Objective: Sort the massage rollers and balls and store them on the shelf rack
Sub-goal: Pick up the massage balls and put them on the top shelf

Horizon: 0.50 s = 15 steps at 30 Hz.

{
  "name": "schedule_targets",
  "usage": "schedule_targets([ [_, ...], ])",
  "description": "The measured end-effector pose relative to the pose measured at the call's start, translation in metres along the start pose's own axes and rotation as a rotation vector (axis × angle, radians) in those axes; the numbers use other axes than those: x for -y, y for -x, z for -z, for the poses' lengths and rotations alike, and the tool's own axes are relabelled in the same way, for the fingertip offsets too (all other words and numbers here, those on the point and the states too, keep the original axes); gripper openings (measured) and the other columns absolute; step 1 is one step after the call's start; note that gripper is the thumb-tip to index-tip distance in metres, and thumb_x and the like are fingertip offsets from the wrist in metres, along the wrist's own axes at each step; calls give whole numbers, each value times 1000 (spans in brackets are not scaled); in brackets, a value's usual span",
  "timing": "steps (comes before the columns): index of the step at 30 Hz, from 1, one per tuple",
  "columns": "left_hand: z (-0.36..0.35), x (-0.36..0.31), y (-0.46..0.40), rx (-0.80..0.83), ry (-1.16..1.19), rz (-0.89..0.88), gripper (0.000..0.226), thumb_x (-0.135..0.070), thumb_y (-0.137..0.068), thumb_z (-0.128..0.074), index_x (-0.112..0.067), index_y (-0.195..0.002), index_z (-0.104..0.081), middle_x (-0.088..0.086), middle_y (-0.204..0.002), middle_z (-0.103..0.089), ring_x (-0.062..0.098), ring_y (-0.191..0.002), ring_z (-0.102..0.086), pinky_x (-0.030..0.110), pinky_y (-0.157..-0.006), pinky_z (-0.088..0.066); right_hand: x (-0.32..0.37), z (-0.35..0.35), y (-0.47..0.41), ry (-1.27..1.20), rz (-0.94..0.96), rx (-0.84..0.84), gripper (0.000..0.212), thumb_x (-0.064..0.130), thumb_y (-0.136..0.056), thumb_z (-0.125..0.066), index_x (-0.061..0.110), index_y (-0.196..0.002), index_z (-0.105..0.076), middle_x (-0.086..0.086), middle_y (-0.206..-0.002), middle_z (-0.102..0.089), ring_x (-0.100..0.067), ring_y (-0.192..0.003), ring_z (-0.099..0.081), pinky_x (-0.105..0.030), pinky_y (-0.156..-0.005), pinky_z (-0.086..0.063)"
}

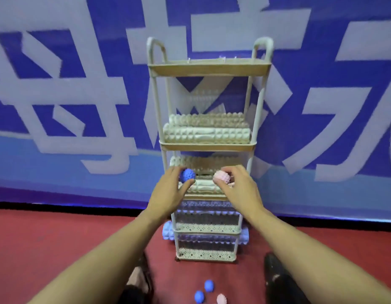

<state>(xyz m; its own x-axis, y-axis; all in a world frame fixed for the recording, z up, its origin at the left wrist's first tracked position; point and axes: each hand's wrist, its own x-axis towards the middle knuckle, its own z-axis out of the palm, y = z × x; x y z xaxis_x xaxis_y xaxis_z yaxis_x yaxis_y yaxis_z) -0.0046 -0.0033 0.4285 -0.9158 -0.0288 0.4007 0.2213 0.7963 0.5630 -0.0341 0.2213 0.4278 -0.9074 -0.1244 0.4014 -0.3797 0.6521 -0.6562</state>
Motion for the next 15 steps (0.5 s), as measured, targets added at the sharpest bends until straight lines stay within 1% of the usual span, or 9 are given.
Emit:
schedule_targets([
  [2,33,-26,-30,-114,14,-106,39,-42,-98,-62,-23,-131,-54,-3,-122,-60,16,-107,-58,32,-88,-48,38,29,-31,-2,133,-113,37,46,-92,-67,28,-122,-59,8,-118,-58,-17,-104,-61,-38,-82,-50],
  [5,77,-64,-74,-283,8,-208,44,-36,-98,-64,-16,-136,-53,3,-124,-60,20,-108,-58,33,-91,-48,91,68,-77,-25,309,-265,36,37,-95,-66,22,-126,-52,2,-120,-57,-24,-100,-62,-39,-79,-49],
  [7,103,-87,-103,-353,2,-261,45,-32,-98,-64,-14,-137,-52,6,-126,-60,23,-109,-58,36,-93,-48,119,90,-107,4,381,-333,31,35,-98,-62,22,-124,-51,1,-119,-56,-24,-98,-62,-36,-75,-49],
  [9,124,-105,-132,-397,2,-293,47,-33,-98,-63,-15,-139,-51,6,-130,-60,22,-114,-57,35,-96,-47,141,108,-139,46,417,-379,29,35,-100,-59,21,-124,-50,0,-120,-56,-23,-100,-61,-36,-74,-50],
  [11,142,-118,-159,-436,5,-291,48,-34,-98,-63,-16,-140,-50,5,-133,-60,20,-116,-58,32,-96,-47,158,120,-170,93,404,-379,31,35,-101,-57,21,-127,-48,-2,-123,-56,-24,-103,-60,-38,-76,-50],
  [12,150,-122,-173,-448,7,-283,47,-34,-98,-63,-16,-139,-51,4,-132,-60,19,-115,-59,30,-93,-46,164,124,-184,112,391,-353,31,34,-101,-57,21,-127,-48,-2,-124,-56,-24,-104,-60,-39,-77,-50],
  [13,155,-124,-186,-452,9,-271,45,-34,-98,-63,-17,-138,-52,3,-132,-60,19,-114,-59,28,-91,-46,169,127,-198,144,374,-312,31,34,-101,-57,22,-128,-48,-2,-125,-55,-24,-105,-59,-39,-78,-50],
  [15,163,-121,-207,-432,-16,-240,43,-34,-98,-63,-19,-136,-54,1,-133,-54,19,-114,-58,29,-90,-46,172,128,-222,226,337,-209,31,34,-100,-58,24,-128,-49,0,-128,-57,-24,-109,-59,-40,-82,-50],
])
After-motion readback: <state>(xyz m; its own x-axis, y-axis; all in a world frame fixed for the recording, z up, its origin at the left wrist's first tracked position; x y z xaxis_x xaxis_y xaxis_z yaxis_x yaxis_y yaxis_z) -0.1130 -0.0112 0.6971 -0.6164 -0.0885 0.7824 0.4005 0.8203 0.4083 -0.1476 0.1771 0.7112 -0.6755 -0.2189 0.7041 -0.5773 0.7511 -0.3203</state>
